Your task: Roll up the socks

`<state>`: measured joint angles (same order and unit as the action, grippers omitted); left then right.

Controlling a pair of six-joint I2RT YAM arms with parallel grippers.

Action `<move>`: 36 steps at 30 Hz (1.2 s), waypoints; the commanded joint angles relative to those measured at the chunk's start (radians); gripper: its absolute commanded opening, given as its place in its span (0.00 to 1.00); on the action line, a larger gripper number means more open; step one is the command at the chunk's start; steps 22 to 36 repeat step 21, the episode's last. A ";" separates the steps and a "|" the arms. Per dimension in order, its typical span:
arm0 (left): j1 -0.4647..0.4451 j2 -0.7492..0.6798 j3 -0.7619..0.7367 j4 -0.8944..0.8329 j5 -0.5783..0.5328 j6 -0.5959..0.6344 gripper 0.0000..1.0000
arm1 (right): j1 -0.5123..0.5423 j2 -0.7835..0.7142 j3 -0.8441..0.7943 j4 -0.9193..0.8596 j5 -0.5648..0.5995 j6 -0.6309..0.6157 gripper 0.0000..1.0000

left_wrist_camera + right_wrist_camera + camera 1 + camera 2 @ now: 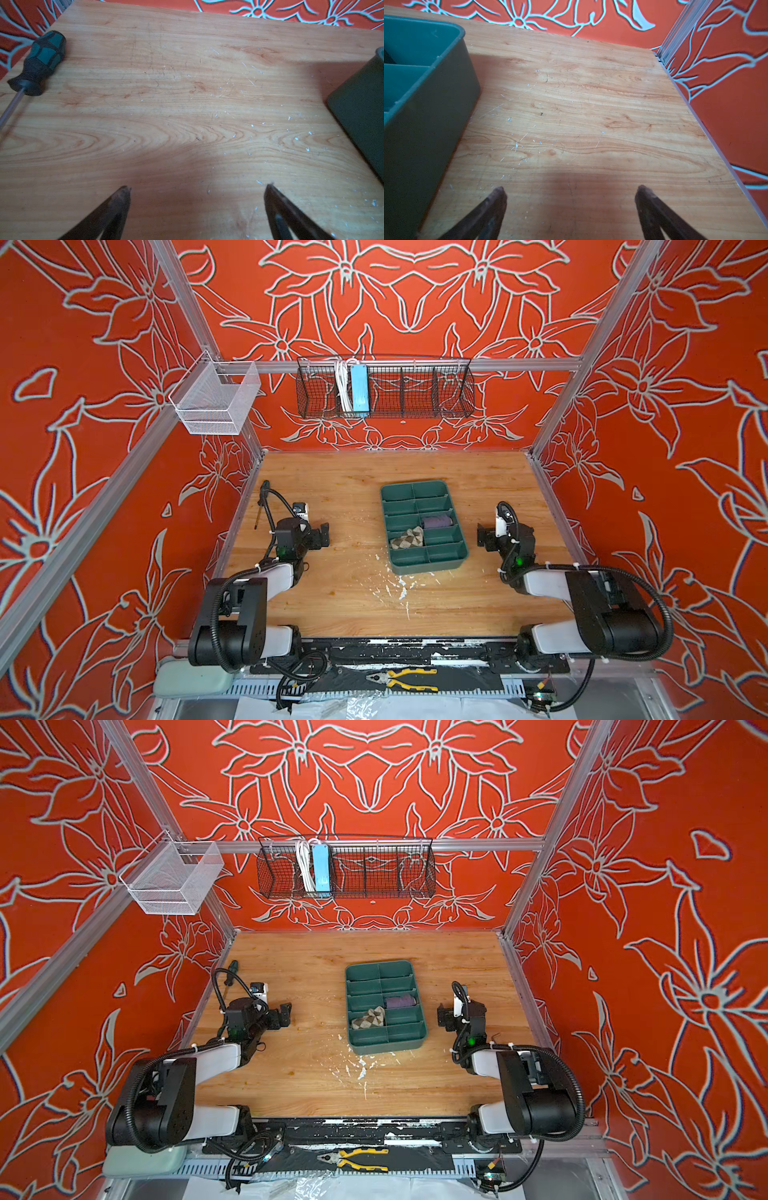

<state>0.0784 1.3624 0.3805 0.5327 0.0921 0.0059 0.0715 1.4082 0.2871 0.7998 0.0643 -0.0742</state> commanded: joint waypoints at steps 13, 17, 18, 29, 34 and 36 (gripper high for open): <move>0.000 -0.004 0.011 0.010 0.015 -0.006 0.98 | -0.005 -0.002 0.017 0.024 -0.013 0.015 0.98; 0.000 -0.003 0.014 0.009 0.014 -0.007 0.98 | -0.006 -0.002 0.018 0.024 -0.014 0.015 0.98; 0.000 -0.003 0.014 0.008 0.014 -0.007 0.98 | -0.006 -0.002 0.018 0.024 -0.014 0.014 0.98; 0.001 -0.008 0.010 0.011 0.015 -0.006 0.98 | -0.006 -0.002 0.018 0.024 -0.014 0.014 0.98; 0.001 -0.008 0.010 0.011 0.015 -0.006 0.98 | -0.006 -0.002 0.018 0.024 -0.014 0.014 0.98; 0.001 -0.008 0.010 0.011 0.015 -0.006 0.98 | -0.006 -0.002 0.018 0.024 -0.014 0.014 0.98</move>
